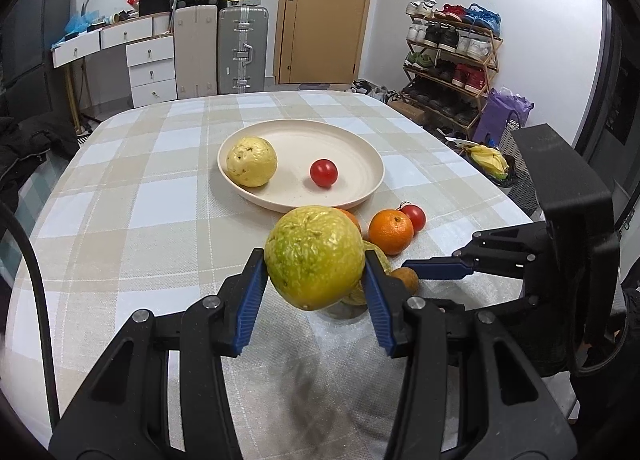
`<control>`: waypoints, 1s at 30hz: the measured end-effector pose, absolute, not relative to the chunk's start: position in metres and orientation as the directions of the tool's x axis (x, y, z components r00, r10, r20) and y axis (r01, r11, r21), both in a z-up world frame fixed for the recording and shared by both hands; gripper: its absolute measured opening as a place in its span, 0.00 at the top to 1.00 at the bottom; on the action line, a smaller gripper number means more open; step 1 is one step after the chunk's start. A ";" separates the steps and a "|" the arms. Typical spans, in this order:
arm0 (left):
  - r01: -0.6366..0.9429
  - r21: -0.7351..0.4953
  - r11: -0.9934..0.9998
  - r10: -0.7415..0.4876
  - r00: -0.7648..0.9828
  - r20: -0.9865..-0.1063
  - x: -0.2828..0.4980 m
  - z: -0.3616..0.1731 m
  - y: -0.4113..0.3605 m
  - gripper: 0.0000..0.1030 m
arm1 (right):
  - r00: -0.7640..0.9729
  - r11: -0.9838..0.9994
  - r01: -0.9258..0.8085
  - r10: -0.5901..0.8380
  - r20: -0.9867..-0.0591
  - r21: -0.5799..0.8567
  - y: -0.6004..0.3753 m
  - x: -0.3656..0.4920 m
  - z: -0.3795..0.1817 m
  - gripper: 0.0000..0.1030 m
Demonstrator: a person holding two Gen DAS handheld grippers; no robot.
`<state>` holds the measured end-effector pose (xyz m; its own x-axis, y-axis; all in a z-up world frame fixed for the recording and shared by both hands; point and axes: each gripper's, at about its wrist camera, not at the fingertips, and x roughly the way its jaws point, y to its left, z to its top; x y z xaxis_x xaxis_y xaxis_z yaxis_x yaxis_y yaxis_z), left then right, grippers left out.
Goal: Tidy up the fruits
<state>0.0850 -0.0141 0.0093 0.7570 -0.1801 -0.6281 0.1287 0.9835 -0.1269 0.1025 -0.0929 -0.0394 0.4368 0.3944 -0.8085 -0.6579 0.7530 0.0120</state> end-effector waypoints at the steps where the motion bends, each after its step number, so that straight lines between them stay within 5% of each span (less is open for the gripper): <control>1: 0.127 -0.127 0.984 -0.178 0.758 -0.627 0.085 0.009 -0.014 0.57 | 0.435 0.750 -0.662 0.398 -0.807 0.013 -0.093 0.102 -0.039 0.72; 30: 0.098 -0.124 0.987 -0.153 0.786 -0.598 0.082 0.017 -0.009 0.57 | 0.504 0.775 -0.627 0.482 -0.716 0.080 -0.116 0.108 -0.011 0.72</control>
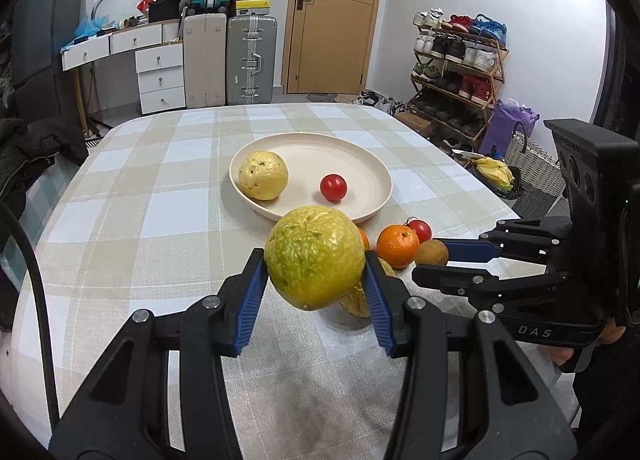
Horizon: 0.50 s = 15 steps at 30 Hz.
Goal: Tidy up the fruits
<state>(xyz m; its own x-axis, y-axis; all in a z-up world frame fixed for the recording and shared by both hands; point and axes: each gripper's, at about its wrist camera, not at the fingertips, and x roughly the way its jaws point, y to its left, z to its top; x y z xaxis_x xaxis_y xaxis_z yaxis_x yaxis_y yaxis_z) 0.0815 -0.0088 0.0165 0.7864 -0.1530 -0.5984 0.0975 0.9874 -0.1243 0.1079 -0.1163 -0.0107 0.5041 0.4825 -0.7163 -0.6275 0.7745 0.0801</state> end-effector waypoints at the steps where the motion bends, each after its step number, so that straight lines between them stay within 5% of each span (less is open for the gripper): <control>1: 0.096 -0.124 0.988 -0.152 0.788 -0.597 0.082 0.017 -0.008 0.57 | 0.507 0.775 -0.627 0.485 -0.713 0.081 -0.116 0.108 -0.010 0.72; 15: 0.065 -0.127 0.990 -0.127 0.802 -0.584 0.091 0.020 -0.002 0.57 | 0.554 0.791 -0.604 0.504 -0.663 0.096 -0.125 0.111 0.002 0.72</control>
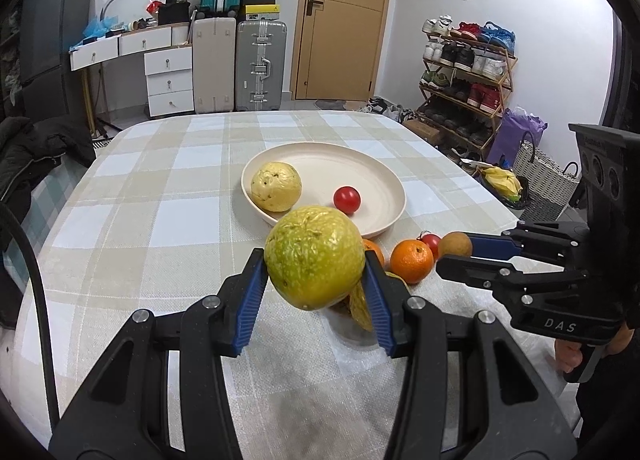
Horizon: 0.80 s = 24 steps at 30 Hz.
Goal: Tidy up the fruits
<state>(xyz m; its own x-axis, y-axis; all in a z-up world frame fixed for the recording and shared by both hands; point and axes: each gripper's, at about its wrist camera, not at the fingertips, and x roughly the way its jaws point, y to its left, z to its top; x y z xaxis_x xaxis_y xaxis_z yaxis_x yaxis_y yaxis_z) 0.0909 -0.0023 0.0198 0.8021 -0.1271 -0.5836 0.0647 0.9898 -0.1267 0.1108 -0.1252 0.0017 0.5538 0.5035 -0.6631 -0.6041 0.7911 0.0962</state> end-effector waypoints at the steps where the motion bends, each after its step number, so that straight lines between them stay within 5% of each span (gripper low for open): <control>1: 0.062 -0.126 0.990 -0.124 0.803 -0.583 0.092 0.020 -0.002 0.57 | 0.561 0.794 -0.601 0.502 -0.658 0.093 -0.126 0.111 0.003 0.72; 24: 0.012 -0.123 0.992 -0.080 0.819 -0.568 0.137 0.032 0.016 0.57 | 0.626 0.830 -0.539 0.507 -0.592 0.142 -0.144 0.138 0.024 0.72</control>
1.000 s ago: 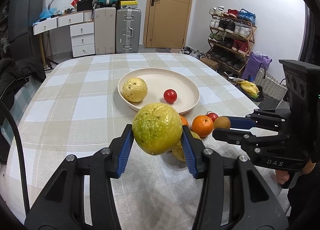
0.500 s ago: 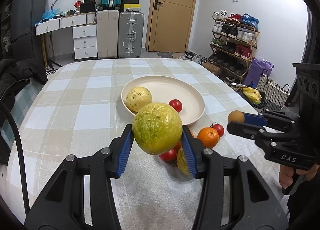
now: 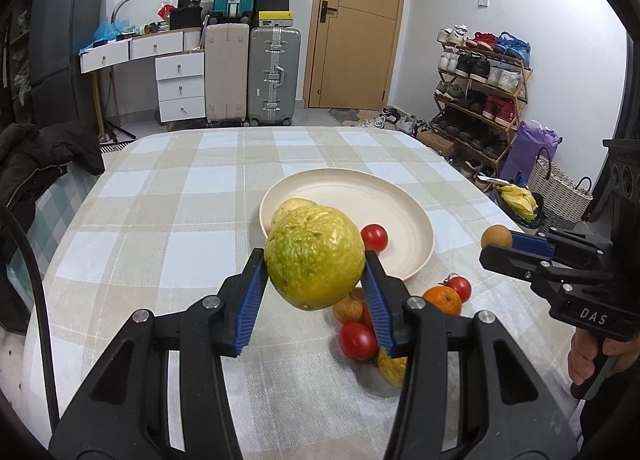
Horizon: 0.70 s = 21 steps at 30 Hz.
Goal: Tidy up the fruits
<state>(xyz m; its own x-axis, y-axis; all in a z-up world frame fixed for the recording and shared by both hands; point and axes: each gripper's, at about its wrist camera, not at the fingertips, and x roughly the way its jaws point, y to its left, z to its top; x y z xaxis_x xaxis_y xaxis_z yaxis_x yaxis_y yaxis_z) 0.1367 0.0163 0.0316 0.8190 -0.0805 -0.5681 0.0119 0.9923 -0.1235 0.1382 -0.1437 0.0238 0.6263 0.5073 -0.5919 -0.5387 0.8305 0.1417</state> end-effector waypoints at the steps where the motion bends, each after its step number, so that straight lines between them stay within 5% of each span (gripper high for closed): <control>1: 0.009 -0.124 0.992 -0.079 0.819 -0.569 0.139 0.031 0.017 0.57 | 0.627 0.831 -0.537 0.507 -0.591 0.143 -0.144 0.139 0.024 0.72; 21: 0.023 -0.078 0.997 -0.064 0.811 -0.581 0.175 0.027 0.006 0.57 | 0.638 0.848 -0.499 0.499 -0.587 0.179 -0.150 0.167 0.030 0.72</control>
